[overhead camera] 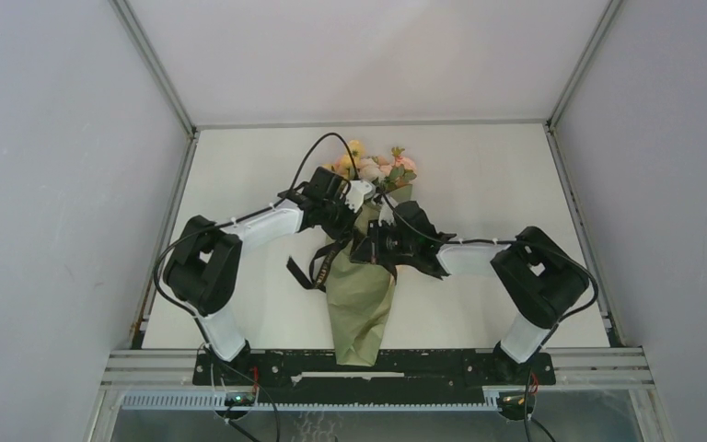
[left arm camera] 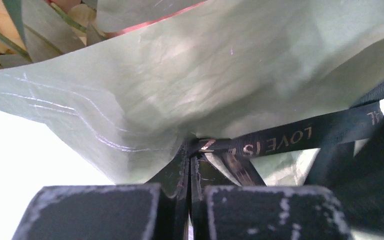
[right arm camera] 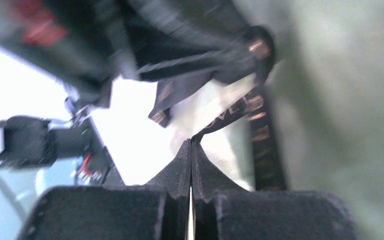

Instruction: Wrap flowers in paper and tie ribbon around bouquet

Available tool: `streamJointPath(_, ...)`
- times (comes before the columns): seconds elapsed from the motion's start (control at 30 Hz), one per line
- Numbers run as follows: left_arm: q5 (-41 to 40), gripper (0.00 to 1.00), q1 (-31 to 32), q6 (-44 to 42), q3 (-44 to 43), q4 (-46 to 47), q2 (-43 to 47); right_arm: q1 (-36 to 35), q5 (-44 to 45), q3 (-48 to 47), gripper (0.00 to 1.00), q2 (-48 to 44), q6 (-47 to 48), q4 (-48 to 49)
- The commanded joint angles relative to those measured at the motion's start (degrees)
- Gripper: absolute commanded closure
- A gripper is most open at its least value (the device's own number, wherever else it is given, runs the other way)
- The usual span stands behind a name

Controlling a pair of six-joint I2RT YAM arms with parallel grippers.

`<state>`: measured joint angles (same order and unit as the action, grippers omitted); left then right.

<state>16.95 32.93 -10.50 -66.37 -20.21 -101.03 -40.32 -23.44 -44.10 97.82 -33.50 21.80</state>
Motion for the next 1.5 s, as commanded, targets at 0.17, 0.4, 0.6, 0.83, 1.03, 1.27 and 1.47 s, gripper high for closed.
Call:
streamJointPath(0.17,0.33,0.99,-0.58,-1.01,-0.77,1.04,2.51,-2.48,-14.63,5.43,1.00,-12.77,-6.93,-5.61)
streamJointPath(0.4,2.14,0.41,-0.62,-4.73,-0.29,-5.12,7.56,-0.24,-11.62,6.53,1.00,-12.01,-7.60,-7.14)
streamJointPath(0.6,0.68,0.14,-1.05,-13.80,1.98,-16.51,16.25,1.34,-12.66,6.70,1.00,-11.99,-8.21,-5.68)
streamJointPath(0.83,-7.03,0.25,-1.51,-21.75,13.64,-20.36,19.21,1.97,-12.51,6.66,1.00,-12.96,-7.74,-6.57)
streamJointPath(1.03,-4.83,0.31,-1.56,-23.49,15.77,-17.88,14.55,2.28,-12.29,6.68,1.00,-12.90,-7.61,-6.85)
streamJointPath(1.27,-1.76,0.61,-1.55,-22.19,13.94,-17.59,9.82,2.36,-12.62,6.65,1.00,-14.09,-7.60,-7.38)
streamJointPath(1.47,-0.98,0.93,-1.63,-23.10,14.71,-20.49,14.55,2.97,-20.18,6.66,1.00,-16.32,-7.64,-6.13)
